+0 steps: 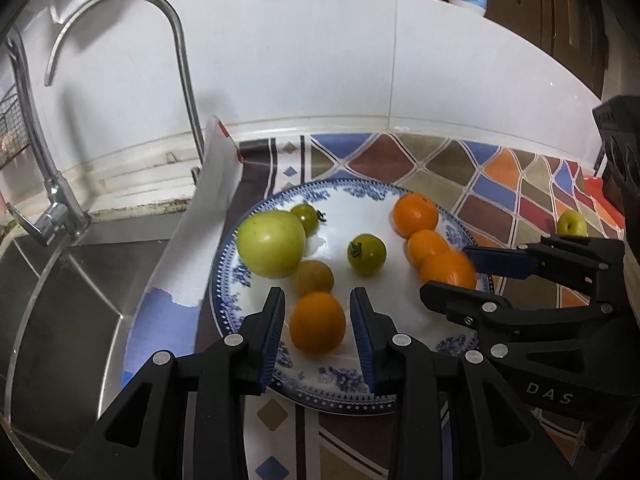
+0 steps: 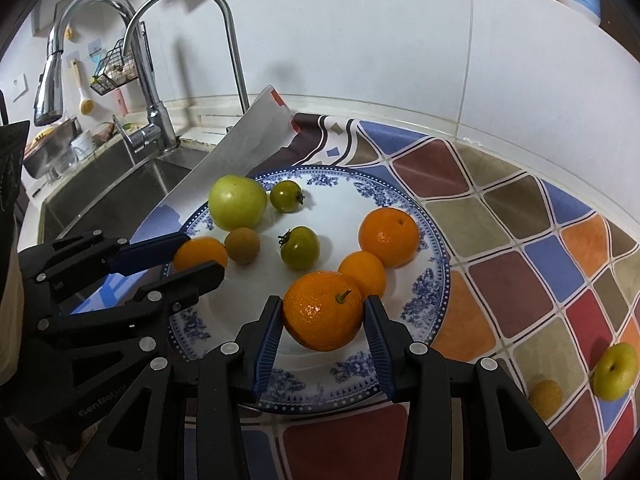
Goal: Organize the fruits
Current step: 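Carry both oranges onto the plate and open both grippers, then withdraw both grippers from the plate toward the last two fruits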
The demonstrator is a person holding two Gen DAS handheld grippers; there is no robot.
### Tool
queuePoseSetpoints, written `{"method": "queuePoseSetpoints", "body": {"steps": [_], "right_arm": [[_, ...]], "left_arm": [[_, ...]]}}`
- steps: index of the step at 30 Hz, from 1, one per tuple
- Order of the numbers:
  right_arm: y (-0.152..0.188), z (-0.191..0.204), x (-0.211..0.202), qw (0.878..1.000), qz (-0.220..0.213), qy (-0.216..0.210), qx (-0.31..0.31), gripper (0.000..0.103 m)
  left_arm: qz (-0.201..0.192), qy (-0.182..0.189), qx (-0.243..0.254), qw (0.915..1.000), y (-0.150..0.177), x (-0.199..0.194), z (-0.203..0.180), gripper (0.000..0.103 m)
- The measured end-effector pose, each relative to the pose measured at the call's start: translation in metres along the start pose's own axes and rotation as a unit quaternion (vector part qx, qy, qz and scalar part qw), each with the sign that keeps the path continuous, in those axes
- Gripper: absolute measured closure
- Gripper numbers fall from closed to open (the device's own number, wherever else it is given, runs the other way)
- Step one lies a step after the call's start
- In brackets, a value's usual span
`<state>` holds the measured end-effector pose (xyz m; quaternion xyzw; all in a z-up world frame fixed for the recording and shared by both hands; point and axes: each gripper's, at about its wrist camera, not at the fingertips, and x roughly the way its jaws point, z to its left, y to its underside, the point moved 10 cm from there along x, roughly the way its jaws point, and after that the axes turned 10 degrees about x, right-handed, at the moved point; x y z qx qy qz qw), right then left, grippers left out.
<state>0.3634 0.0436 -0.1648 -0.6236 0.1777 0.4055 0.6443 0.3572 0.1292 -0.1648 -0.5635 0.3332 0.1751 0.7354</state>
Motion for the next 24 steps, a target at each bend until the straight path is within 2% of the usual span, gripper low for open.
{"method": "queuePoseSetpoints", "body": {"steps": [3,11,13,20,24], "right_arm": [[-0.003,-0.002,-0.006,1.000,-0.009,0.002,0.010,0.051],[-0.008,-0.007,-0.033,0.999,-0.034,0.017,0.013,0.050],[-0.006,-0.008,-0.041,0.999,-0.037,0.017,0.017,0.049],[-0.001,-0.016,-0.075,0.998,-0.059,0.024,0.028,0.048],[0.002,-0.025,-0.098,0.996,-0.076,0.035,0.036,0.040]], "left_arm": [[-0.006,-0.009,-0.004,0.9999,-0.003,-0.008,0.003,0.063],[-0.025,-0.026,-0.012,0.9993,-0.011,-0.036,0.004,0.048],[-0.032,-0.027,-0.010,0.9991,-0.014,-0.043,0.001,0.048],[-0.049,-0.028,-0.005,0.9984,-0.019,-0.069,-0.016,0.034],[-0.058,-0.038,0.001,0.9976,-0.021,-0.082,-0.025,0.026]]}}
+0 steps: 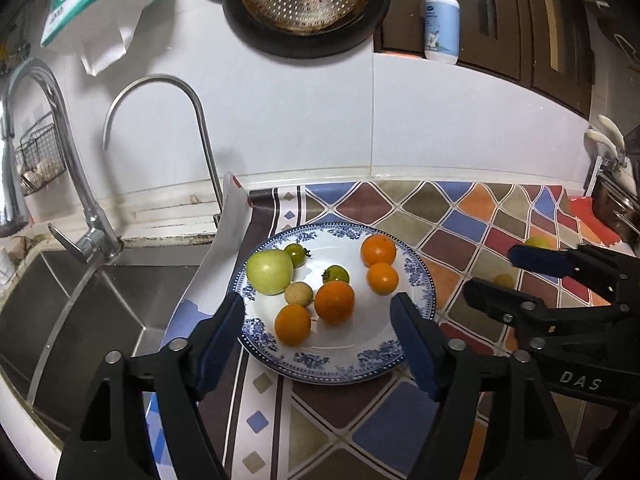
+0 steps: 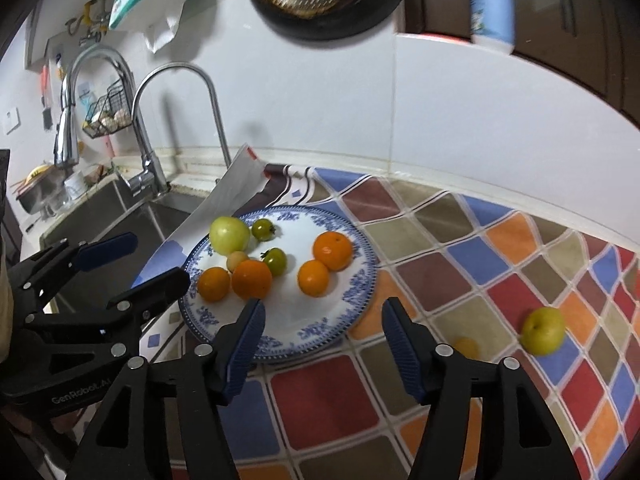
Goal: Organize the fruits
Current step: 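Withdraw both grippers from the plate toward the last two fruits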
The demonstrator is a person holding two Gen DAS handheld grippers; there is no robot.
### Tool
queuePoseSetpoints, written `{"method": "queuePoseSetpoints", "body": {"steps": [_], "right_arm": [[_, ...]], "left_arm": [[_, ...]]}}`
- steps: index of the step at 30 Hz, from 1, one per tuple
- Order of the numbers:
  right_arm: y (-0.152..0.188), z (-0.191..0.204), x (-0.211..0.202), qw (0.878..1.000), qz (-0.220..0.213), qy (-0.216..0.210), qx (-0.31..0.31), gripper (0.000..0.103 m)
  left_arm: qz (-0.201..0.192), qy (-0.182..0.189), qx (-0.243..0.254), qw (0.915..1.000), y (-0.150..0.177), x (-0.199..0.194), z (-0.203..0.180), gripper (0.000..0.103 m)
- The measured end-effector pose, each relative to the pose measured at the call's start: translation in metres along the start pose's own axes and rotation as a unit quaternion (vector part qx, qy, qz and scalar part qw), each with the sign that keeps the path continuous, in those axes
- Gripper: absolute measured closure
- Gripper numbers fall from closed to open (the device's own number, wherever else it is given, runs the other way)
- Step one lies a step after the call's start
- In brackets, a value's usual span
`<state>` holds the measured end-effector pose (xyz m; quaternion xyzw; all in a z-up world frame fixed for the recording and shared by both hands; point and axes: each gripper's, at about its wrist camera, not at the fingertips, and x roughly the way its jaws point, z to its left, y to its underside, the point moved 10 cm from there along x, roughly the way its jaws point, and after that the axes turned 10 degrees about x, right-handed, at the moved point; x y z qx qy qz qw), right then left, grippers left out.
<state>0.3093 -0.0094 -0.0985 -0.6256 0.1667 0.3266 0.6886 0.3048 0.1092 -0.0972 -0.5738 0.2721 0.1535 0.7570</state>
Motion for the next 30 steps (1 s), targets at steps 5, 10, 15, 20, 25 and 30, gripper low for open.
{"method": "queuePoseSetpoints", "body": {"steps": [5,10,15,20,25,30], "right_arm": [[0.001,-0.015,-0.025,1.000,-0.016,0.016,0.017,0.038],[0.003,-0.031,-0.045,0.999,-0.029,0.027,0.029,0.036],[0.006,-0.048,-0.064,0.998,-0.039,0.038,0.037,0.036],[0.007,-0.064,-0.078,0.997,-0.048,0.046,0.039,0.036],[0.007,-0.083,-0.089,0.996,-0.055,0.054,0.038,0.036],[0.005,-0.102,-0.101,0.996,-0.062,0.059,0.035,0.036]], "left_arm": [[-0.011,-0.001,-0.003,0.9999,-0.006,-0.017,-0.011,0.019],[-0.022,0.006,0.005,0.9997,-0.011,-0.031,-0.029,0.014],[-0.030,0.014,0.012,0.9994,-0.017,-0.040,-0.048,0.011],[-0.037,0.016,0.016,0.9991,-0.024,-0.045,-0.065,0.010],[-0.045,0.019,0.020,0.9986,-0.031,-0.049,-0.085,0.009],[-0.051,0.022,0.020,0.9983,-0.038,-0.052,-0.104,0.009]]}}
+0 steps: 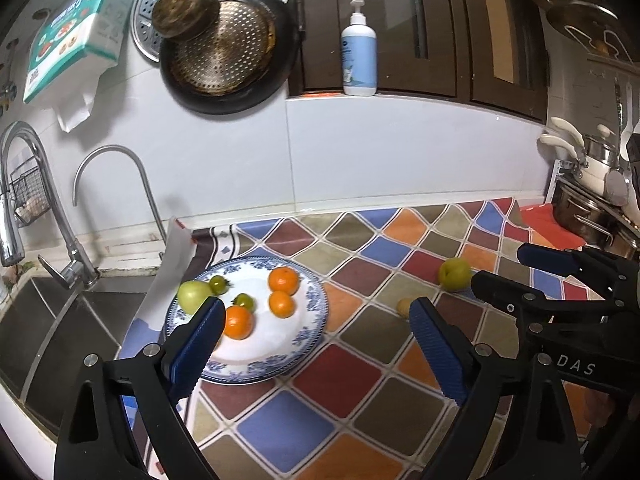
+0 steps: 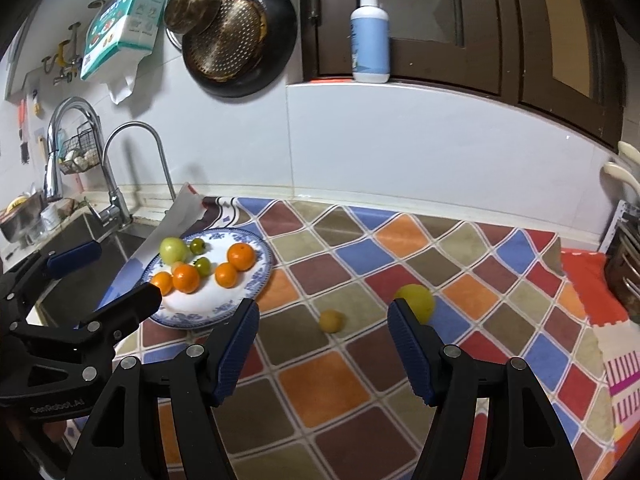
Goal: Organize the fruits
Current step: 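Withdraw both grippers from the plate toward the last two fruits, then grasp the small brown kumquat with the left gripper while the right gripper grasps the yellow pomelo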
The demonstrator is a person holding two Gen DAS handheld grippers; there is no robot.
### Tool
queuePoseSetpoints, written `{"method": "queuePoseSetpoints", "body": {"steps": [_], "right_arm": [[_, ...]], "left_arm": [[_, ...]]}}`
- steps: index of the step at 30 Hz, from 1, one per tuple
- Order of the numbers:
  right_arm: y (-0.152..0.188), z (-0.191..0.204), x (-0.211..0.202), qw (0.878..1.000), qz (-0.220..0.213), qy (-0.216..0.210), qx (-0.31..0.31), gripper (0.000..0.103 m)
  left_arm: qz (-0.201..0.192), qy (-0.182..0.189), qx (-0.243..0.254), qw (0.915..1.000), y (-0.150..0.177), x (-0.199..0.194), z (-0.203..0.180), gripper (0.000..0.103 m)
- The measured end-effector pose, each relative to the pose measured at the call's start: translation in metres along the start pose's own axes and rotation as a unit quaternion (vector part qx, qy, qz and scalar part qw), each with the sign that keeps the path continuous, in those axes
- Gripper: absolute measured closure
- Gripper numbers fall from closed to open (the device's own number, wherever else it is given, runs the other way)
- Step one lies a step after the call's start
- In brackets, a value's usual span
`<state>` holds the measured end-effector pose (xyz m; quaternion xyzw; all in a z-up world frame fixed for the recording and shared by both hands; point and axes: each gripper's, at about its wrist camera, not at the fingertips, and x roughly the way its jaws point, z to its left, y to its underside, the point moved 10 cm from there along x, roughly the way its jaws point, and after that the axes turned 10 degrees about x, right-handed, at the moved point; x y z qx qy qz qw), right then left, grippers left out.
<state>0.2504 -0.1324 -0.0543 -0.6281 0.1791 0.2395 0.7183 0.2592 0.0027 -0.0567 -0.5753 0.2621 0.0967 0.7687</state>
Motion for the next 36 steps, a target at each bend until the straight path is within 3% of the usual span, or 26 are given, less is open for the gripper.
{"method": "queuePoseSetpoints", "body": {"steps": [12,18,36], "right_arm": [[-0.006,-0.038,0.001,1.000,-0.002,0.005,-0.005,0.036],[-0.007,-0.054,0.012,1.000,0.004,0.006,-0.005,0.036],[0.007,-0.089,0.081,0.998,0.056,0.011,-0.007,0.036]], "left_arm": [[0.001,-0.003,0.018,0.9998,-0.013,0.017,-0.036,0.008],[0.011,0.012,0.029,0.9995,-0.016,0.035,-0.052,0.008],[0.075,0.056,0.062,0.9937,0.006,0.109,-0.086,0.008]]}}
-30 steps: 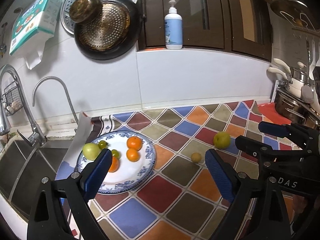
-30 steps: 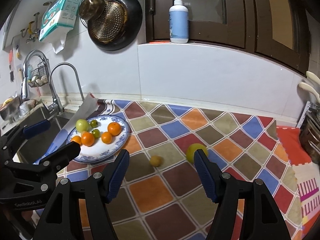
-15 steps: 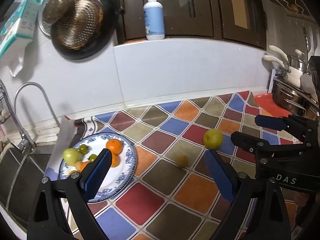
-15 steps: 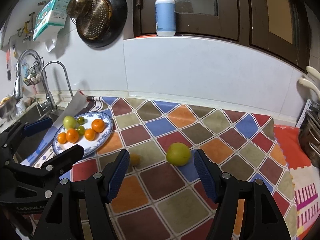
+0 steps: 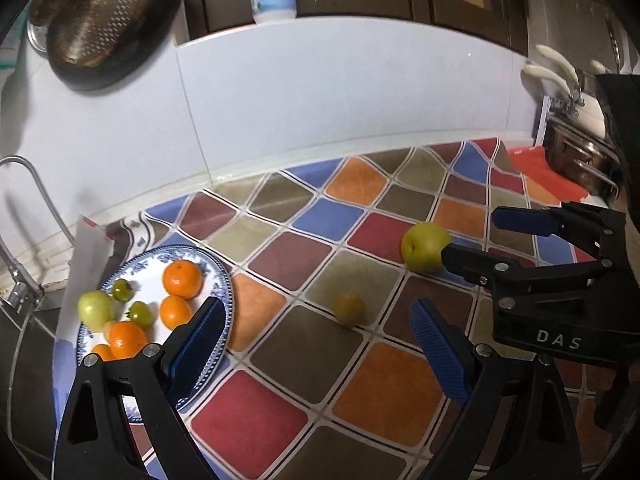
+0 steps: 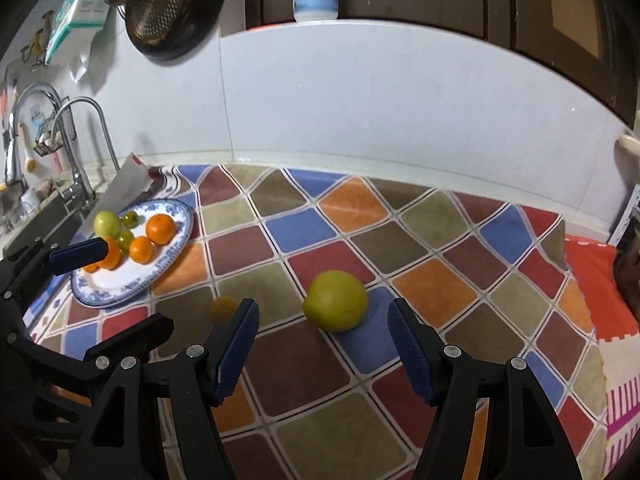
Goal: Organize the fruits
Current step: 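Grasp the small brown kumquat with the left gripper while the right gripper grasps the yellow pomelo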
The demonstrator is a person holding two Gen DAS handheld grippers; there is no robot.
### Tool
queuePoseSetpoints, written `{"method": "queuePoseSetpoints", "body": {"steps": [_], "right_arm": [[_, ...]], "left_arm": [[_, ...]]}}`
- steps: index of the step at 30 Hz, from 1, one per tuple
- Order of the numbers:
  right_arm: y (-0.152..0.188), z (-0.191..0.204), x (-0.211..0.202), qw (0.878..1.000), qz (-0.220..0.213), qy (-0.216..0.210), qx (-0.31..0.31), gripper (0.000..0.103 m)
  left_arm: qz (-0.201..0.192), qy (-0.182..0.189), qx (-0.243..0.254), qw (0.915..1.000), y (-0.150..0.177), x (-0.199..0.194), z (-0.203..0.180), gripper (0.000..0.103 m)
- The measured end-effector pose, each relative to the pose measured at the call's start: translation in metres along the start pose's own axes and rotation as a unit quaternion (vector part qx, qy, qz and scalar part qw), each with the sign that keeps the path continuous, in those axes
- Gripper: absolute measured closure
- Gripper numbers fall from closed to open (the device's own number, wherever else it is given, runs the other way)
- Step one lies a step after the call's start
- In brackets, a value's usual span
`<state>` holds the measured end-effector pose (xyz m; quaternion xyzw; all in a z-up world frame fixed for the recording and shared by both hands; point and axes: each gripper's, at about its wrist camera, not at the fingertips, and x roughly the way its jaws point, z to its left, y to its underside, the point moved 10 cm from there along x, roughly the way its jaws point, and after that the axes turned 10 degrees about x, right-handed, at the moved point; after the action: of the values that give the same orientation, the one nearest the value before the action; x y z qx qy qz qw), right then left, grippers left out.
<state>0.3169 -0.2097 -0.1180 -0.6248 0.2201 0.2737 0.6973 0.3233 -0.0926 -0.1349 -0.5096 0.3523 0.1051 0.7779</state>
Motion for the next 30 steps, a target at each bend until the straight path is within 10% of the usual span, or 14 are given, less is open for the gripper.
{"method": "queuePoseSetpoints", "body": {"steps": [15,30], "right_arm": [[0.008,-0.016,0.057,0.999,0.042,-0.003,0.015,0.036],[0.010,-0.015,0.082,0.997,0.066,-0.019,0.031,0.049]], "left_arm": [[0.044,0.033,0.005,0.9985,0.011,0.055,-0.017,0.026],[0.051,0.075,-0.016,0.9958,0.012,0.071,-0.020,0.076]]}}
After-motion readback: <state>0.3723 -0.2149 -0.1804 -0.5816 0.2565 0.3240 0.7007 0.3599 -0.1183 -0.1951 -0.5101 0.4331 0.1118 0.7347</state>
